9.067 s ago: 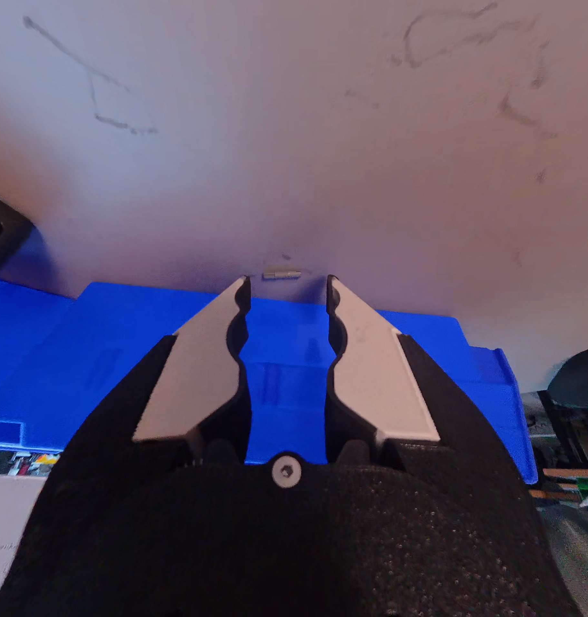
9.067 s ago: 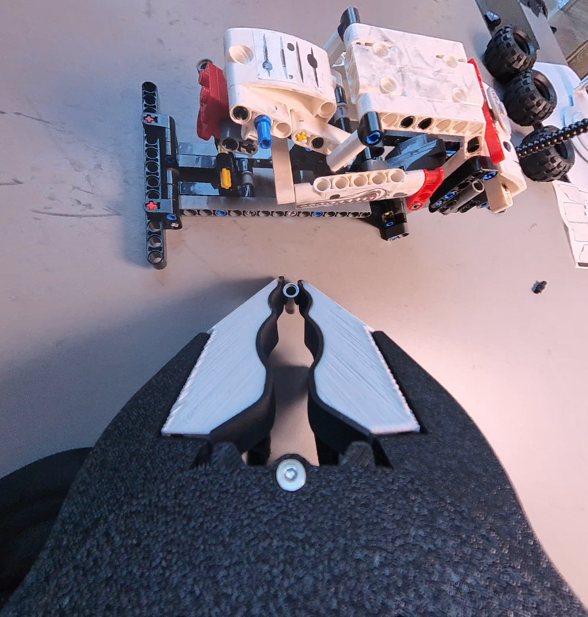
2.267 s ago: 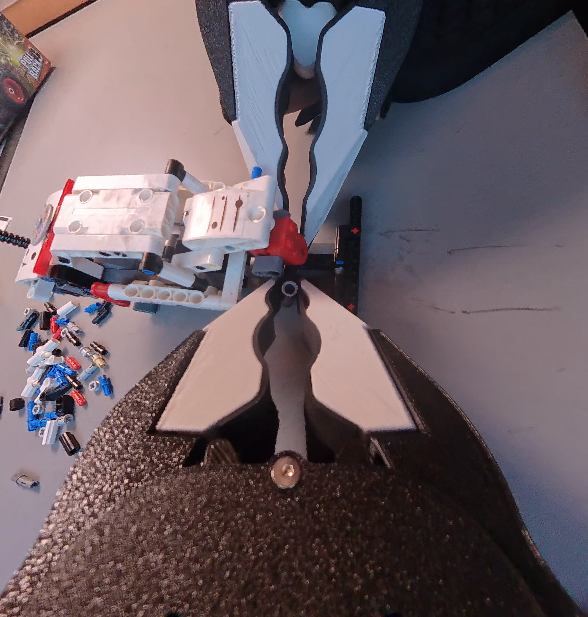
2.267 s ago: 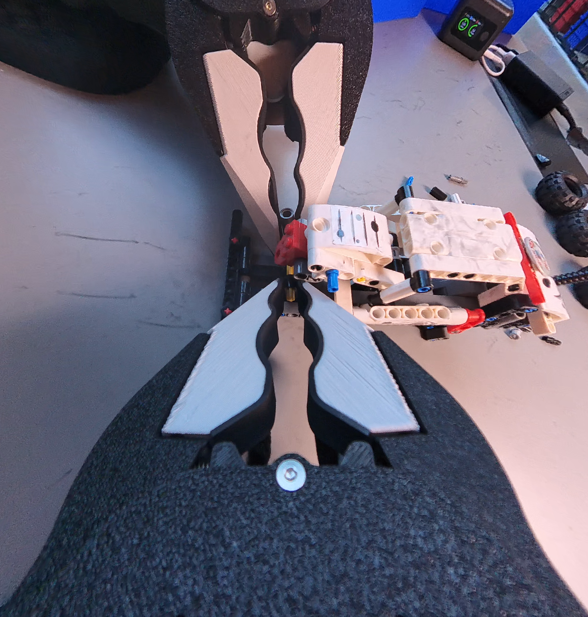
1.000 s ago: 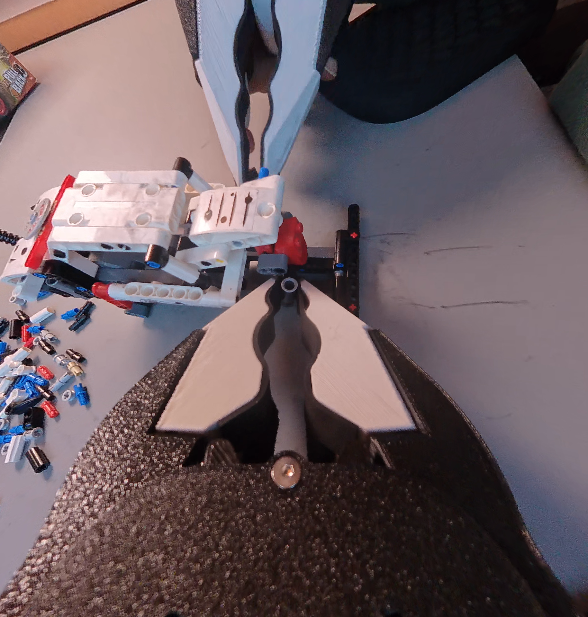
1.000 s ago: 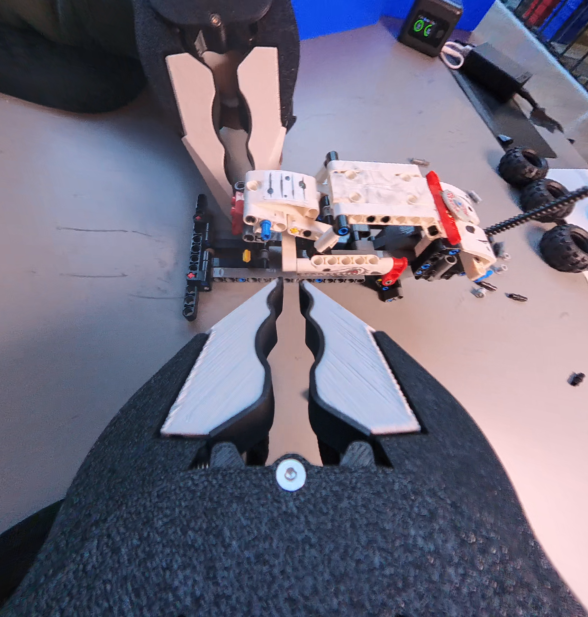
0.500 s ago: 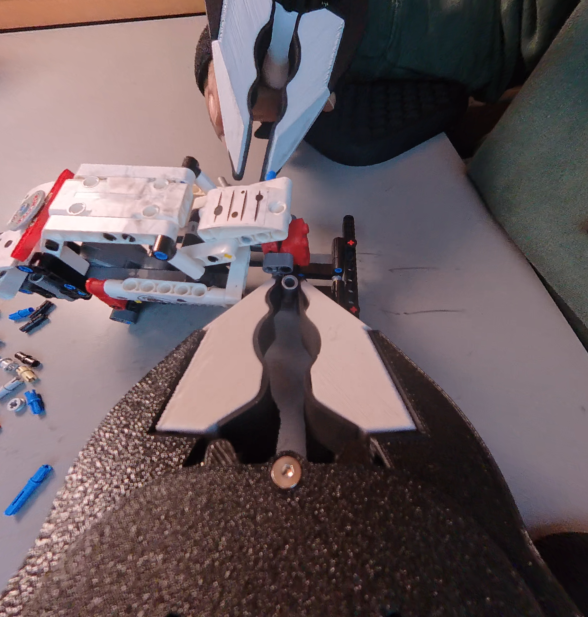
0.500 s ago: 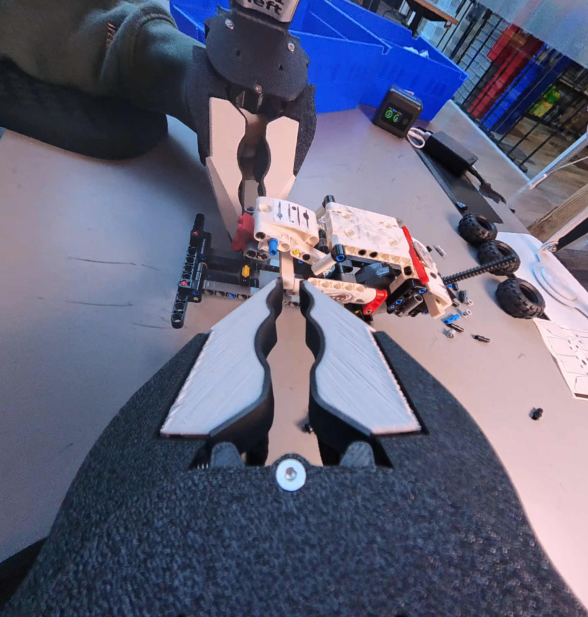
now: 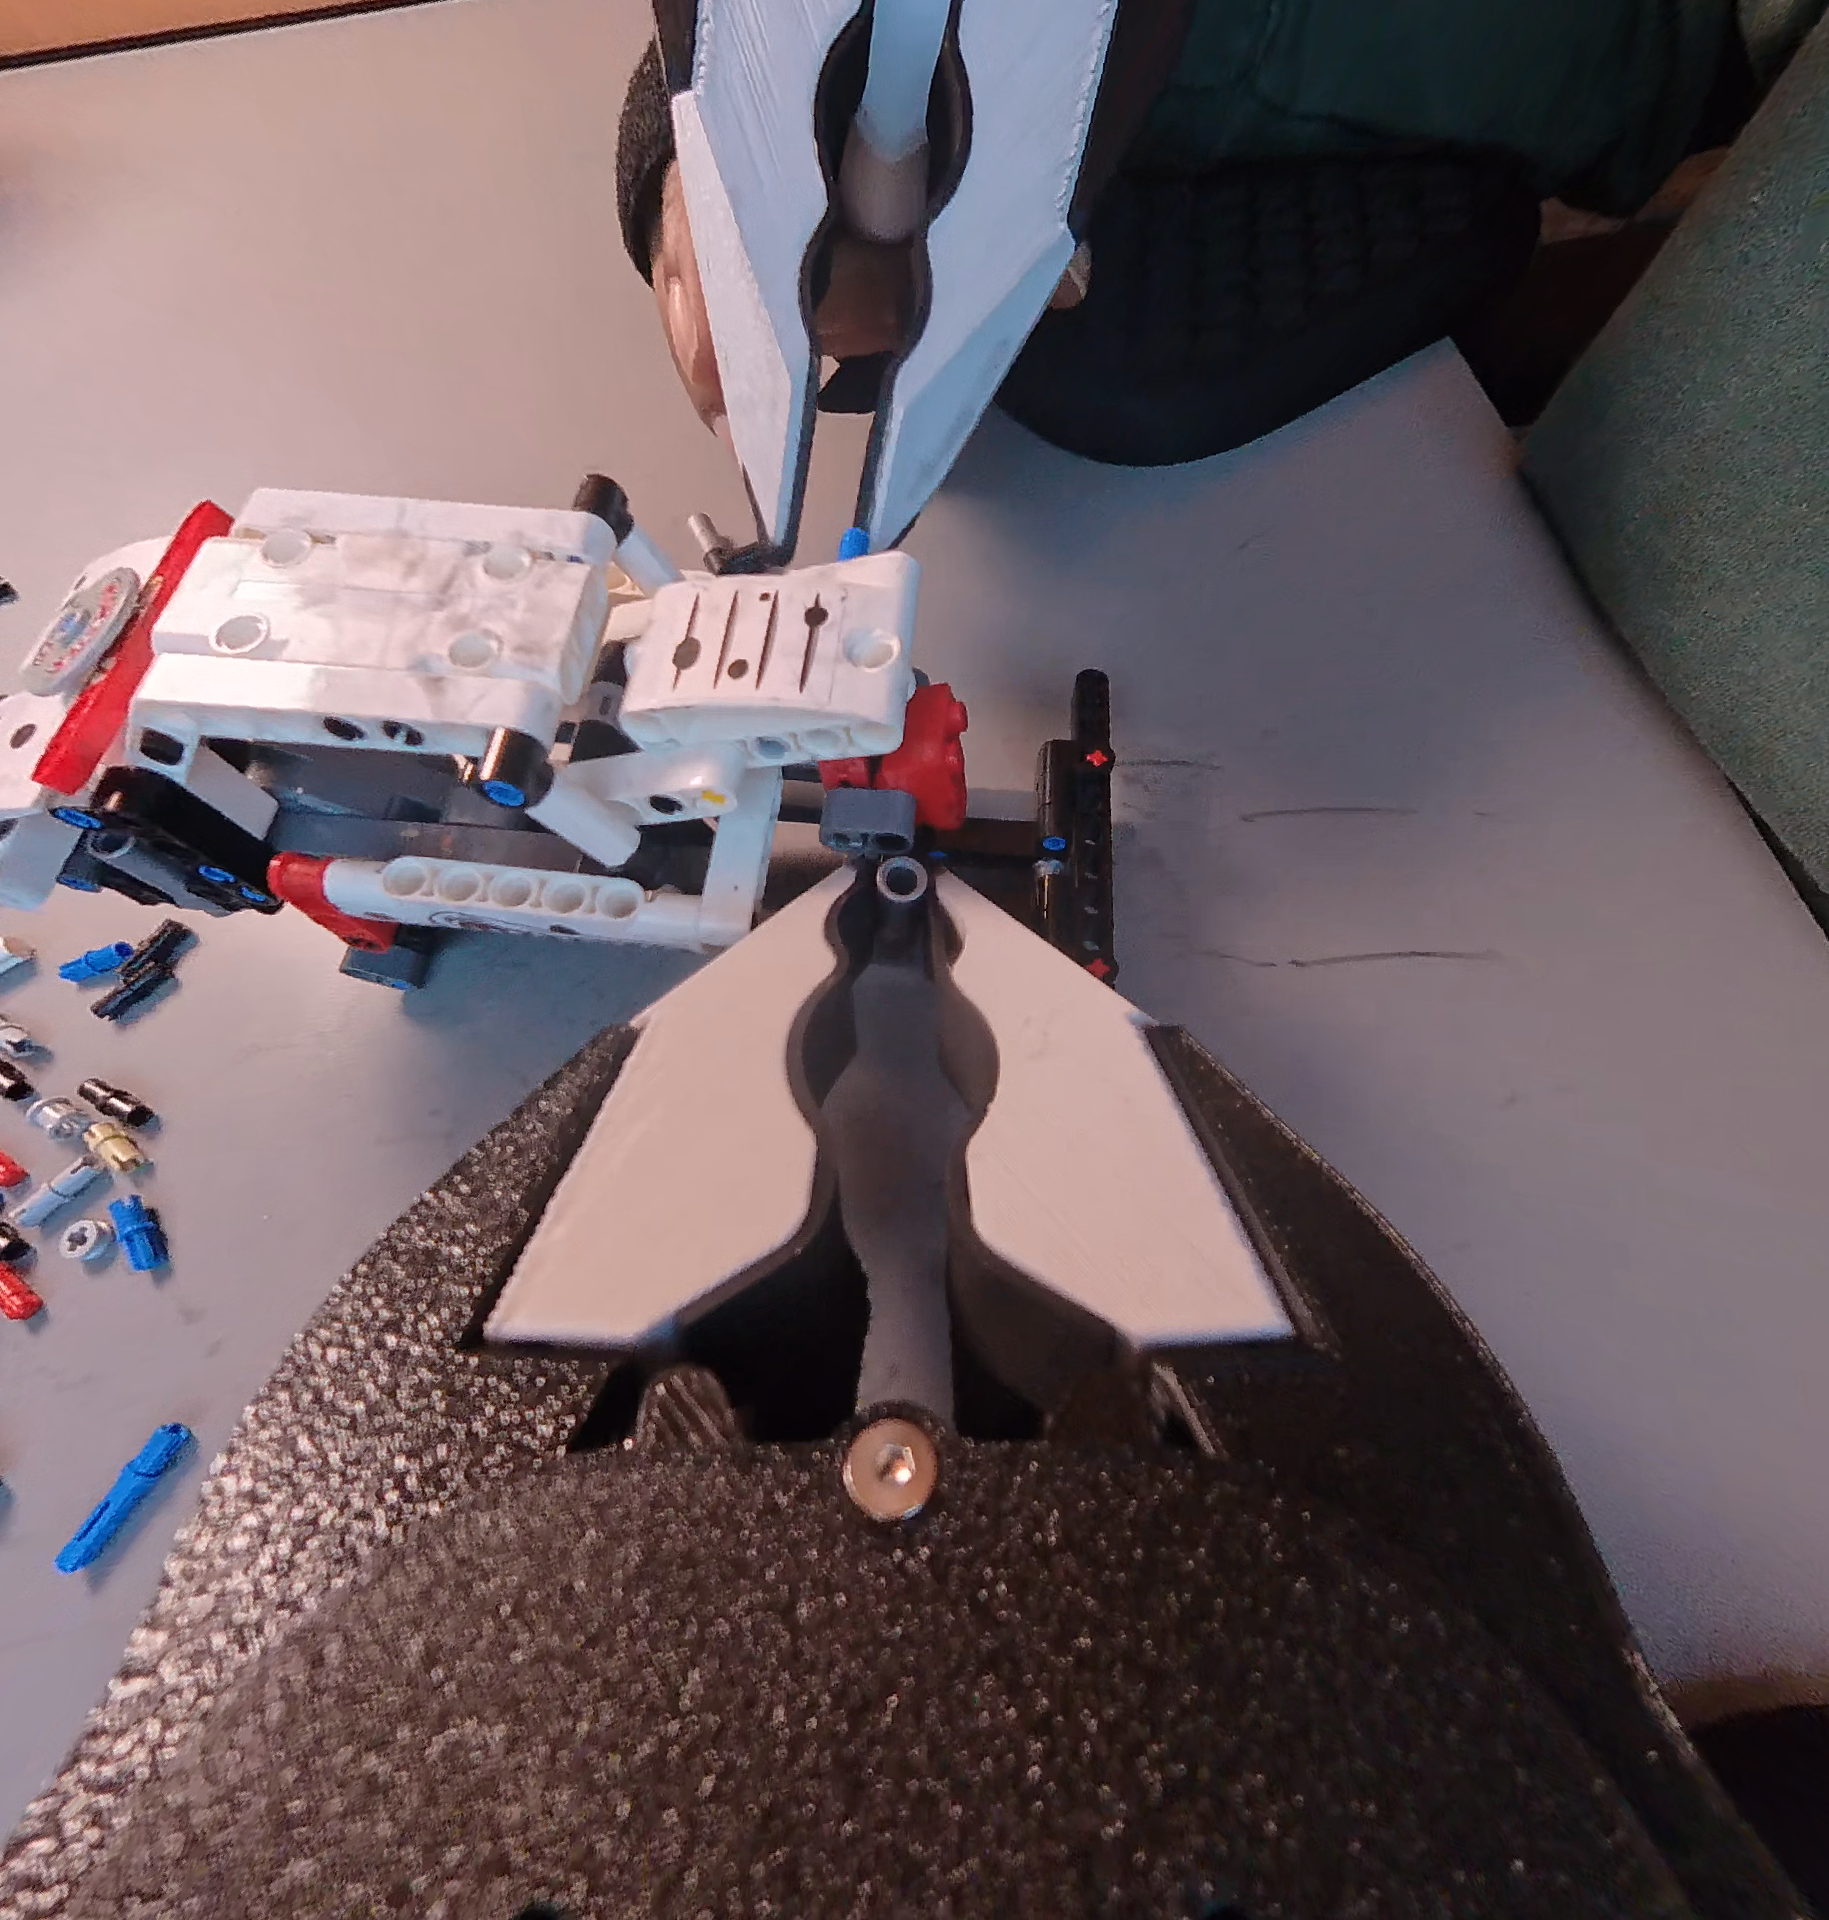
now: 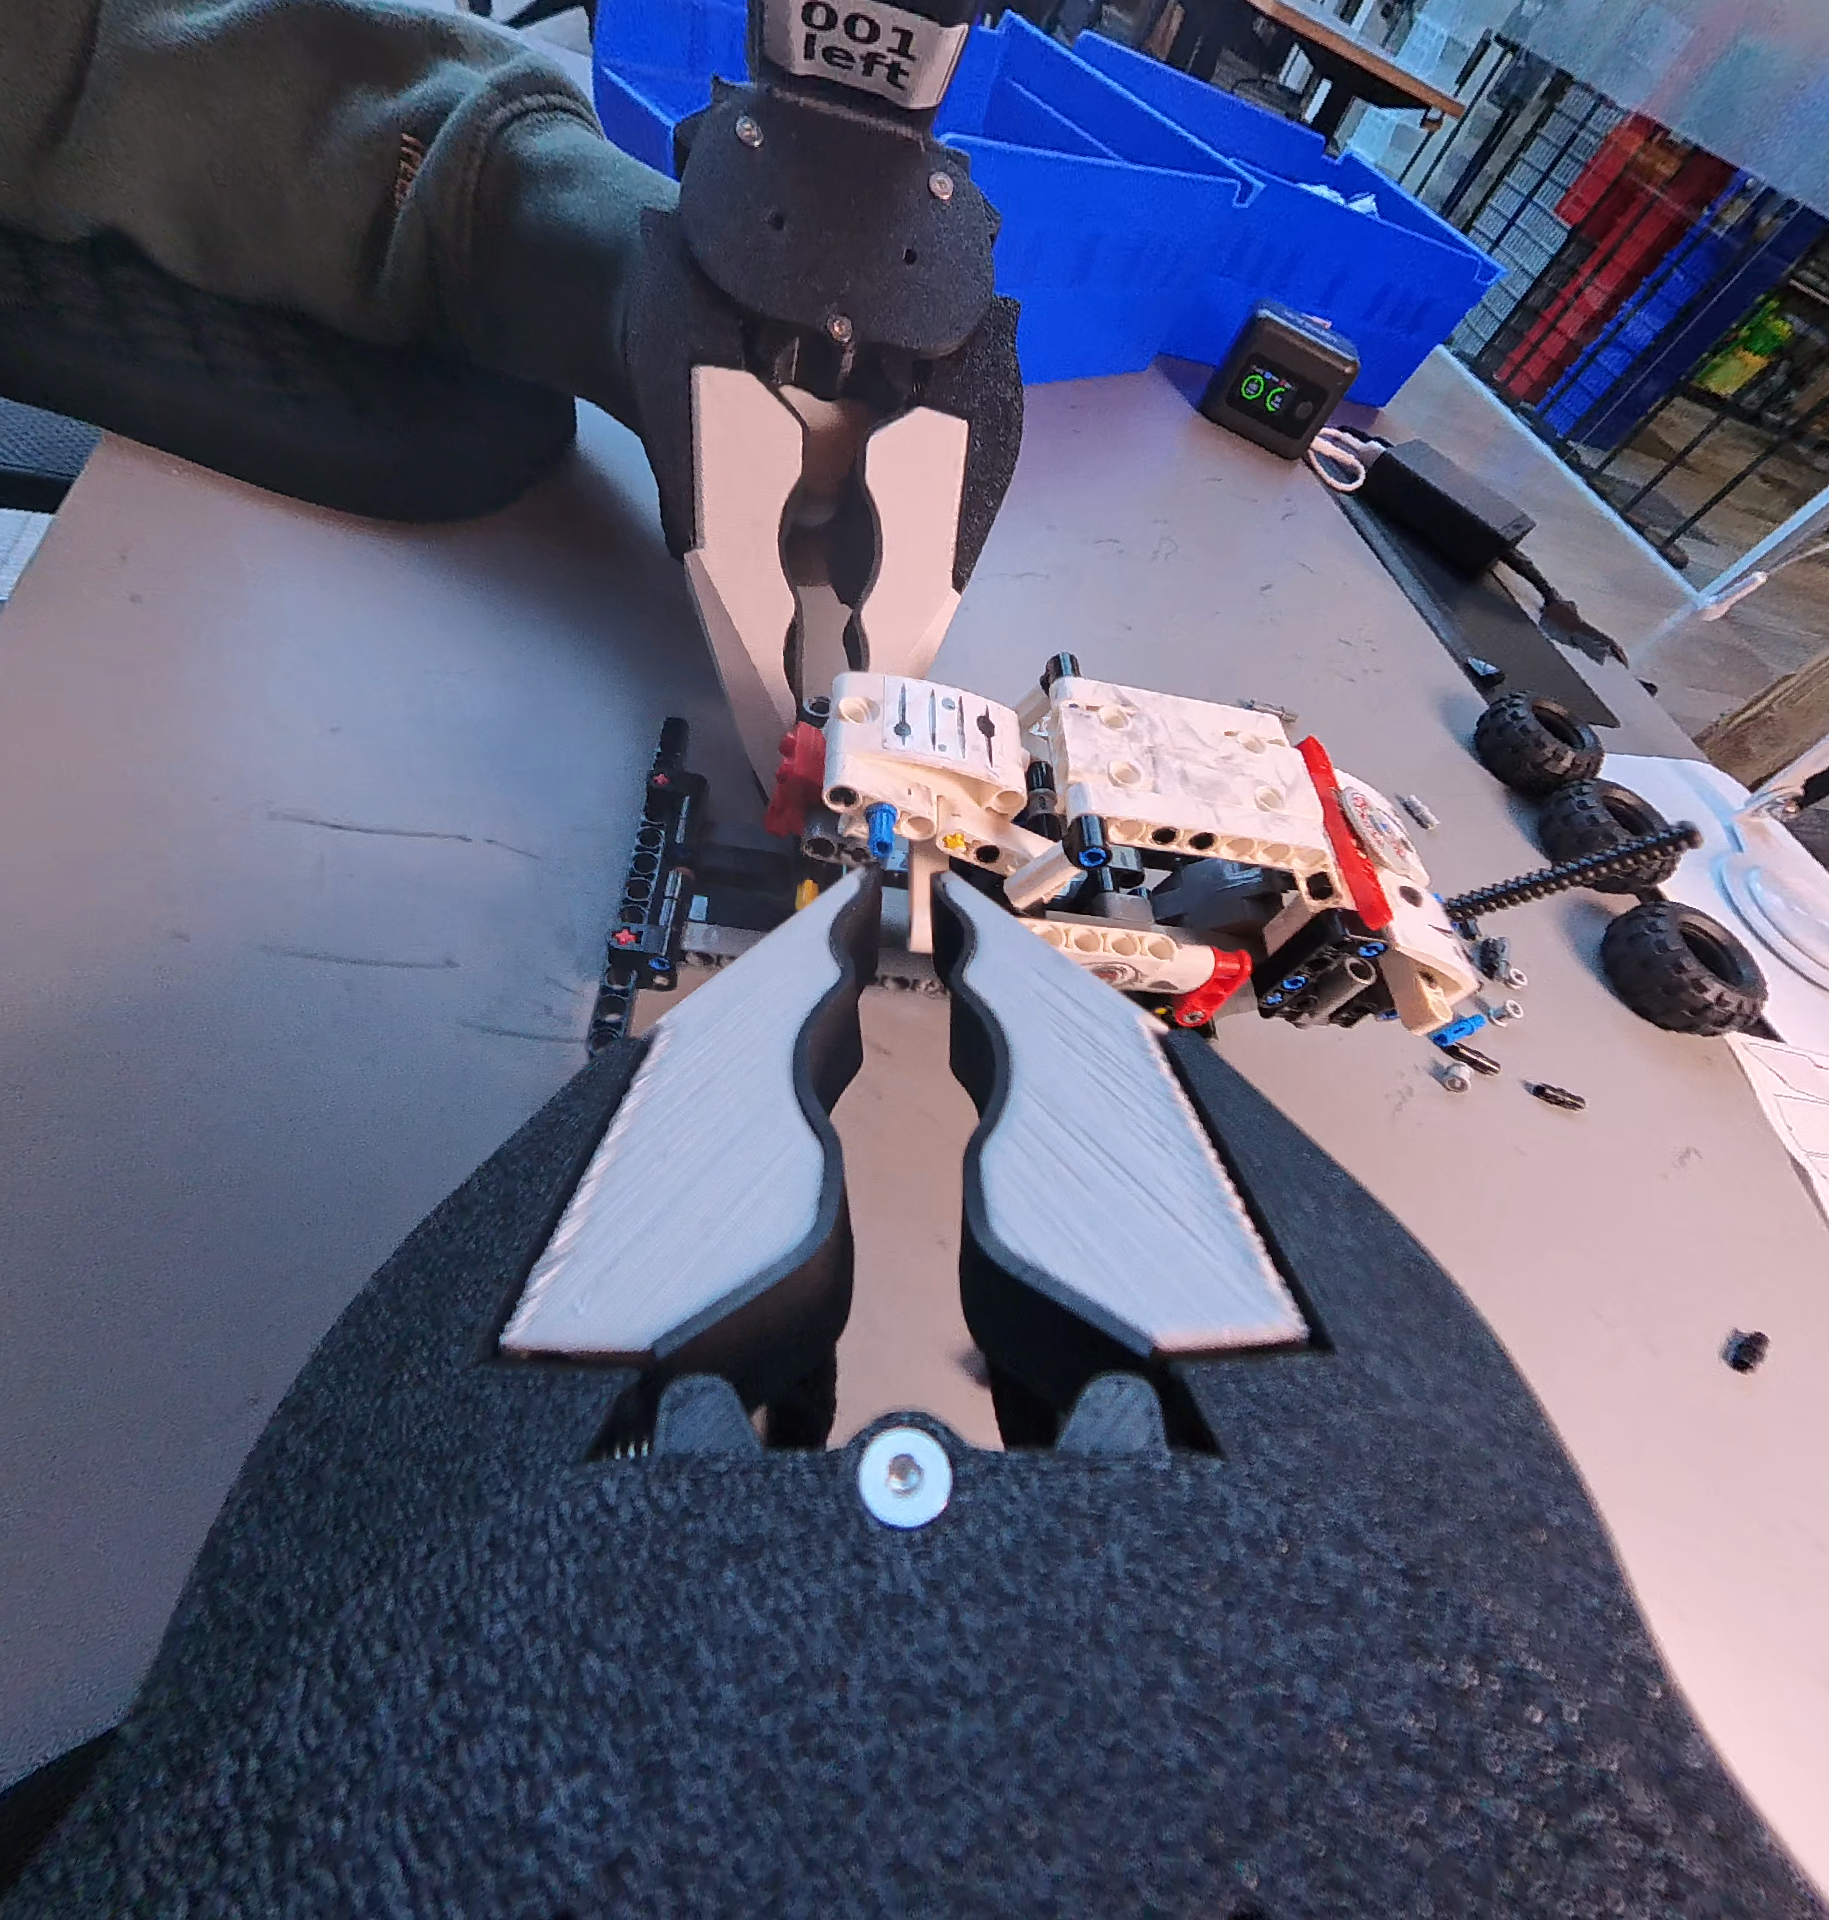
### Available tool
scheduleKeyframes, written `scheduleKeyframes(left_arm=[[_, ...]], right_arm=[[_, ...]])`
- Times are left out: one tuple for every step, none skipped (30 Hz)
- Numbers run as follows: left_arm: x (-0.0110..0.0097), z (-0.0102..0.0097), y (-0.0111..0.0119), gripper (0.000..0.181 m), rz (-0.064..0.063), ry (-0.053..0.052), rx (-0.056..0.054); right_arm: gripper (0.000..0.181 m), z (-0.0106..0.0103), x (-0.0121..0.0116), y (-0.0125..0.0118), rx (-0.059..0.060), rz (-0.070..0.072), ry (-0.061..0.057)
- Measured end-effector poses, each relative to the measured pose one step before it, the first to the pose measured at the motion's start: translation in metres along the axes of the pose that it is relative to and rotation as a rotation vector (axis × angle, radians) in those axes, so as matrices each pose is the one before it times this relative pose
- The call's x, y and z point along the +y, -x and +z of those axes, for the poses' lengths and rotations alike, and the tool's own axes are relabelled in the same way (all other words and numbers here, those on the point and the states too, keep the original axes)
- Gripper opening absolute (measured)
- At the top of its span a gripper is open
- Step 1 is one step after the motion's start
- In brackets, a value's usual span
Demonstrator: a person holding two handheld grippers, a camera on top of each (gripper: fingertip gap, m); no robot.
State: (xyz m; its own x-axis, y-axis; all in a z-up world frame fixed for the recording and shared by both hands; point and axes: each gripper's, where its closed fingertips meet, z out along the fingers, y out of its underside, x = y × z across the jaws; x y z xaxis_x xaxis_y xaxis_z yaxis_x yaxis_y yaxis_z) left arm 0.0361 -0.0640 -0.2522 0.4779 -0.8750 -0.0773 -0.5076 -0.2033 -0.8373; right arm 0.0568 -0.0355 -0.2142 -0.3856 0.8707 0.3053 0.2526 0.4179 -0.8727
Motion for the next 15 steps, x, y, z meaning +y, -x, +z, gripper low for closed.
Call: scheduleKeyframes(left_arm=[[0.00051,0.00039,0.00019,0.007,0.0035,0.0037,-0.0044],[0.00036,0.00025,-0.00007,0.007,0.0041,0.0026,-0.0031],[0.00035,0.00024,0.00007,0.007,0.0037,0.0024,-0.0034],[0.00037,0.00031,0.00017,0.007,0.0035,0.0031,-0.0040],[0.00052,0.00029,0.00009,0.007,0.0035,0.0034,-0.0041],[0.00032,0.00037,0.00022,0.007,0.0036,0.0031,-0.0047],[0.00051,0.00028,0.00011,0.007,0.0036,0.0034,-0.0042],[0.00056,0.00047,0.00032,0.007,0.0032,0.0041,-0.0061],[0.00046,0.00037,0.00052,0.007,0.0031,0.0037,-0.0071],[0.00042,0.00013,0.00021,0.007,0.0030,0.0027,-0.0045],[0.00001,-0.00019,0.00013,0.007,0.0020,-0.0006,-0.0030],[-0.00059,-0.00086,0.00059,0.008,-0.0006,-0.0059,-0.0058],[-0.00039,-0.00135,0.00071,0.009,-0.0036,-0.0068,-0.0045],[0.00018,-0.00145,0.00107,0.010,-0.0050,-0.0043,-0.0060],[0.00108,-0.00141,0.00187,0.011,-0.0036,0.0007,-0.0114]], right_arm=[[0.008,0.00054,-0.00108,0.00132,-0.0072,0.0017,-0.0060],[0.008,0.00052,-0.00098,0.00120,-0.0052,0.0005,-0.0055],[0.009,0.00051,-0.00083,0.00109,-0.0054,0.0004,-0.0045],[0.009,0.00066,-0.00035,0.00091,-0.0051,0.0018,-0.0025],[0.009,0.00074,0.00043,0.00032,-0.0012,0.0017,0.0017],[0.009,0.00076,0.00071,0.00026,-0.0016,0.0002,0.0032],[0.009,0.00058,0.00075,0.00037,-0.0021,0.0009,0.0029],[0.009,0.00044,0.00037,0.00016,-0.0014,0.0014,0.0005],[0.009,0.00026,0.00058,0.00027,-0.0022,0.0008,0.0019],[0.009,-0.00009,0.00095,0.00013,-0.0021,-0.0011,0.0050],[0.009,-0.00091,0.00206,-0.00043,-0.0005,-0.0037,0.0104],[0.009,-0.00197,0.00351,-0.00171,0.0027,-0.0030,0.0190],[0.010,-0.00279,0.00414,-0.00286,0.0030,0.0054,0.0199],[0.012,-0.00342,0.00573,-0.00401,0.0046,0.0115,0.0265],[0.014,-0.00367,0.00873,-0.00687,0.0188,0.0095,0.0433]])
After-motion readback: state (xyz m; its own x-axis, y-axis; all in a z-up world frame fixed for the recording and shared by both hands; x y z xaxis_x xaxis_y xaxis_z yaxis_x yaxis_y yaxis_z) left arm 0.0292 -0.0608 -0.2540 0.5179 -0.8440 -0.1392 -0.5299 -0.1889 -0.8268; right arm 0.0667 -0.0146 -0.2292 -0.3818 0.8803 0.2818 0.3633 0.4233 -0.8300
